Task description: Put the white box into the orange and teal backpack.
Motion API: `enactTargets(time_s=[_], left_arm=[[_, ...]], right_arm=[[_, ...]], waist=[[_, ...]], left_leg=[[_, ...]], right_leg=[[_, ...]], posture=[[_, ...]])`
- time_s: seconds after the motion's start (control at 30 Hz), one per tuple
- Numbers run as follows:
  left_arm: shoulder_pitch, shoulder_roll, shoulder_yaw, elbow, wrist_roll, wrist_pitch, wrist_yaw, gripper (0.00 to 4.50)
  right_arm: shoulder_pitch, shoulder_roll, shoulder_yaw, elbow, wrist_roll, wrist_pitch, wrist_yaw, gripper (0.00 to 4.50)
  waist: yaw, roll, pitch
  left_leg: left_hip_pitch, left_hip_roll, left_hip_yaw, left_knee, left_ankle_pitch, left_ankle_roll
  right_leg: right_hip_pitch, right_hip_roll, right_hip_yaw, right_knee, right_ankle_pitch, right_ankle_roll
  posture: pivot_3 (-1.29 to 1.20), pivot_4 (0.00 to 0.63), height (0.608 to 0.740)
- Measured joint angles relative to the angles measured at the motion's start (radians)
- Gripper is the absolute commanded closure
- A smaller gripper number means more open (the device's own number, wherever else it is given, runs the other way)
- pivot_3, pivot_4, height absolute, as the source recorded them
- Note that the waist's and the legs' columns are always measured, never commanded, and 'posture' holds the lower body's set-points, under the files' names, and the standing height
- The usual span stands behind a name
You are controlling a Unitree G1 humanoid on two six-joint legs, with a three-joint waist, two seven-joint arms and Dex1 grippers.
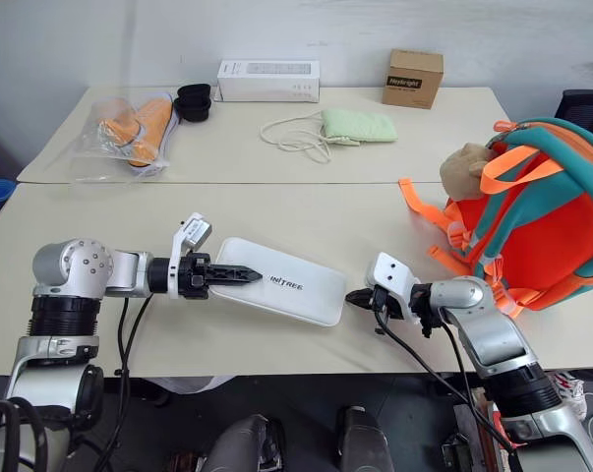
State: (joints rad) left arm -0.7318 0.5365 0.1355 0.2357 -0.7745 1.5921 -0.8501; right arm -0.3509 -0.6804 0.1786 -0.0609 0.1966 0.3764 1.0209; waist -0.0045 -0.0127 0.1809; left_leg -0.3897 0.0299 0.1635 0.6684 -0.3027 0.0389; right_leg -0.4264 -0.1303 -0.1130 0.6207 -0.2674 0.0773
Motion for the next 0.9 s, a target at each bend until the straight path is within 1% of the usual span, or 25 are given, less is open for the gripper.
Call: enactTargets(time_s=[0.1,0.13,0.17,0.23,0.3,0.33,0.37,0.4,0.43,0.47,0.53,0.6,0.63,0.67,0.7,0.8,0.9], left_arm=[[0.001,-0.030,0.038,-0.027,-0.021,0.018,0.030,3.24],[0.001,-0.038,0.054,-0.030,-0.030,0.022,0.039,3.24],[-0.001,-0.062,0.088,-0.039,-0.041,0.023,0.063,3.24],[0.000,-0.102,0.166,-0.064,-0.072,0.025,0.100,3.24],[-0.003,-0.123,0.237,-0.089,-0.098,0.024,0.135,3.24],[-0.005,-0.138,0.271,-0.116,-0.111,0.024,0.157,3.24],[-0.004,-0.144,0.296,-0.137,-0.122,0.024,0.175,3.24],[-0.006,-0.145,0.317,-0.157,-0.128,0.023,0.191,3.24],[-0.006,-0.146,0.324,-0.173,-0.132,0.023,0.200,3.24],[-0.005,-0.154,0.334,-0.197,-0.151,0.024,0.206,3.24],[-0.006,-0.165,0.362,-0.220,-0.194,0.027,0.207,3.24],[-0.014,-0.168,0.390,-0.228,-0.224,0.029,0.215,3.24],[-0.021,-0.170,0.397,-0.230,-0.229,0.028,0.225,3.24],[-0.027,-0.170,0.398,-0.232,-0.231,0.027,0.230,3.24],[-0.033,-0.169,0.397,-0.238,-0.235,0.022,0.241,3.24],[-0.050,-0.167,0.390,-0.249,-0.241,0.005,0.259,3.24],[-0.051,-0.161,0.375,-0.263,-0.247,-0.018,0.264,3.24]], right_arm=[[0.040,0.001,-0.042,-0.041,0.024,0.045,-0.036,4.50],[0.058,0.000,-0.069,-0.061,0.035,0.067,-0.052,4.33],[0.104,-0.004,-0.136,-0.112,0.075,0.126,-0.077,4.15],[0.209,-0.044,-0.300,-0.225,0.174,0.245,-0.094,3.68],[0.310,-0.096,-0.484,-0.323,0.258,0.351,-0.096,3.03],[0.378,-0.113,-0.610,-0.375,0.306,0.418,-0.097,2.68],[0.419,-0.128,-0.697,-0.401,0.343,0.473,-0.101,2.45],[0.441,-0.139,-0.780,-0.418,0.375,0.523,-0.109,2.08],[0.448,-0.142,-0.829,-0.428,0.400,0.557,-0.118,1.73],[0.445,-0.142,-0.902,-0.436,0.439,0.610,-0.141,1.44],[0.398,-0.138,-0.985,-0.435,0.490,0.683,-0.204,0.82],[0.323,-0.124,-1.038,-0.422,0.529,0.738,-0.285,0.16],[0.297,-0.117,-1.046,-0.416,0.539,0.753,-0.319,0.04],[0.283,-0.110,-1.046,-0.411,0.541,0.760,-0.340,0.04],[0.249,-0.089,-1.022,-0.401,0.529,0.759,-0.395,0.04],[0.139,0.004,-0.949,-0.351,0.512,0.759,-0.529,0.04],[0.057,0.071,-0.904,-0.295,0.509,0.736,-0.606,0.04]], waist=[[0.004,0.000,0.000],[0.004,0.000,0.000],[0.008,0.000,0.000],[0.017,0.000,0.001],[0.021,0.000,0.001],[0.026,-0.001,0.001],[0.028,-0.001,0.001],[0.025,-0.001,0.002],[0.023,-0.002,0.002],[0.021,-0.003,0.002],[0.018,-0.003,0.003],[0.016,-0.003,0.003],[0.017,-0.003,0.003],[0.017,-0.003,0.003],[0.018,-0.003,0.003],[0.013,-0.004,0.003],[0.004,-0.003,0.003]], left_leg=[[-0.001,0.000,0.000,0.000,0.000,0.000],[-0.001,0.000,0.000,0.000,0.000,0.001],[-0.003,-0.001,-0.001,0.000,0.001,0.001],[-0.005,0.000,-0.003,0.000,0.001,0.002],[-0.006,-0.001,-0.004,0.000,0.001,0.002],[-0.006,0.000,-0.005,0.000,0.000,0.002],[-0.006,0.000,-0.005,0.000,0.000,0.002],[-0.006,0.000,-0.005,0.000,0.000,0.002],[-0.004,0.000,-0.004,0.000,0.000,0.002],[-0.004,0.000,-0.004,0.000,-0.002,-0.003],[-0.002,0.000,-0.004,0.000,-0.002,-0.003],[-0.002,0.000,-0.004,-0.001,-0.002,-0.004],[-0.002,0.000,-0.004,-0.001,-0.002,-0.005],[-0.002,0.000,-0.004,-0.002,-0.001,-0.005],[-0.002,0.000,-0.004,-0.002,-0.001,-0.005],[-0.003,-0.001,-0.002,-0.002,0.001,-0.001],[-0.003,-0.001,-0.001,-0.002,0.002,0.000]], right_leg=[[-0.001,-0.001,0.000,0.000,0.000,0.000],[-0.001,-0.001,0.000,0.000,0.000,0.000],[-0.002,-0.001,-0.001,0.000,0.000,0.000],[-0.002,-0.001,-0.002,-0.001,0.000,0.000],[-0.002,-0.001,-0.003,-0.003,0.000,0.000],[-0.002,-0.001,-0.004,-0.004,0.000,0.000],[-0.001,0.000,-0.004,-0.004,0.000,0.000],[-0.001,0.000,-0.004,-0.004,0.000,0.000],[-0.001,0.000,-0.003,-0.003,0.000,0.000],[0.000,0.000,-0.003,-0.003,0.000,0.000],[0.000,0.000,-0.002,-0.002,0.000,0.000],[0.000,0.000,-0.002,-0.001,0.000,0.000],[0.000,0.000,-0.003,-0.001,0.000,-0.001],[0.000,0.000,-0.003,-0.001,0.000,-0.001],[0.000,0.000,-0.003,-0.001,0.000,-0.001],[-0.001,0.000,-0.001,-0.001,0.000,-0.001],[-0.002,0.001,0.000,-0.001,0.000,-0.001]], posture=[[0.00,0.150,0.740],[0.00,0.150,0.740],[0.00,0.150,0.740],[0.00,0.150,0.740],[0.00,0.150,0.740],[0.00,0.150,0.740],[0.00,0.150,0.740],[0.00,0.150,0.740],[0.00,0.150,0.740],[0.00,0.150,0.740],[0.00,0.150,0.740],[0.00,0.150,0.740],[0.00,0.150,0.740],[0.00,0.150,0.740],[0.00,0.150,0.740],[0.00,0.150,0.740],[0.00,0.150,0.740]])
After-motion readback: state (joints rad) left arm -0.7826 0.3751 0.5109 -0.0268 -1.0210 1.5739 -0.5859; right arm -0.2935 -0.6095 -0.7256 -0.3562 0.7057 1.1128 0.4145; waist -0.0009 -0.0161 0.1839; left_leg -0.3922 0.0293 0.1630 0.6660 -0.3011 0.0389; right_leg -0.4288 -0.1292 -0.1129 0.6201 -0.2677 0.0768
